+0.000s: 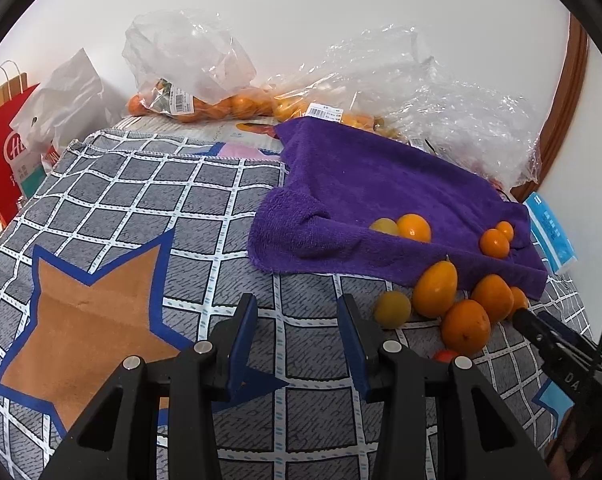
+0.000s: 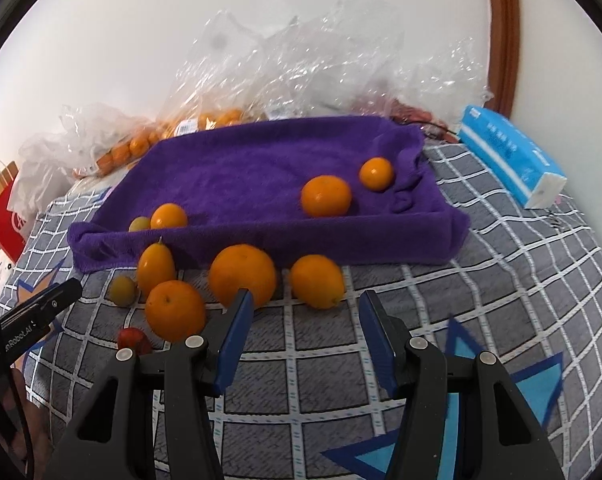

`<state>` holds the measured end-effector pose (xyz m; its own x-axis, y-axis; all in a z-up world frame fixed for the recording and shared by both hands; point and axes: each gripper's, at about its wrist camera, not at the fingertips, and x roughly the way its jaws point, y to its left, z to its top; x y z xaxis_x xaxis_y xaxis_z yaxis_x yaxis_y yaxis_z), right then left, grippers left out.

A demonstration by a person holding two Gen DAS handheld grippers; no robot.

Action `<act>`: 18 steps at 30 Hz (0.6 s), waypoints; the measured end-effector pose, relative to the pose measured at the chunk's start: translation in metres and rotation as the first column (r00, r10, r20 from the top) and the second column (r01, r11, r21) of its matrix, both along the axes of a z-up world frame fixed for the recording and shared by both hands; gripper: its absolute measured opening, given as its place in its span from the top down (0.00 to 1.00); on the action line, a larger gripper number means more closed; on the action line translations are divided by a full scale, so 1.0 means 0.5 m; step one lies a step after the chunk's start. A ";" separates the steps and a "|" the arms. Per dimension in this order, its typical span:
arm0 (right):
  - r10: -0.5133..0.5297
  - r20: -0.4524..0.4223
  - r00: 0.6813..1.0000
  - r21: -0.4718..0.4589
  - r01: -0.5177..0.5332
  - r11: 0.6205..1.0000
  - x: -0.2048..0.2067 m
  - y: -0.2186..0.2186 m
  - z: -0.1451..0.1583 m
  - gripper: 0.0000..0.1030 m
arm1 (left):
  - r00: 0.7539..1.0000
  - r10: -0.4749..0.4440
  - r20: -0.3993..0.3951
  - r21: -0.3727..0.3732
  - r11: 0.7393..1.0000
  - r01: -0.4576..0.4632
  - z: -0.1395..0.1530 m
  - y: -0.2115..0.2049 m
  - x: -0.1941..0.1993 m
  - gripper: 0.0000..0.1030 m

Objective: Organize fruits
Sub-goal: 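Withdraw both open grippers back toward the fruits beside the towel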

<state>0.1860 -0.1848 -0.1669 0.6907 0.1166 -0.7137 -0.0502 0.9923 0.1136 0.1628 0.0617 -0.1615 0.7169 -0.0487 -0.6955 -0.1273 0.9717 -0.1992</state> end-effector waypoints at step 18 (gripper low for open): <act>0.073 -0.003 0.997 -0.005 -0.073 0.997 0.012 0.033 -0.008 0.44 | 1.000 0.008 -0.023 -0.126 0.992 -0.011 -0.008 0.026 0.007 0.62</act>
<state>0.1918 -0.1684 -0.1709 0.6787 0.1631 -0.7161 -0.1219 0.9865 0.1092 0.1665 0.0749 -0.1653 0.7022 -0.1303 -0.7000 -0.1421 0.9377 -0.3170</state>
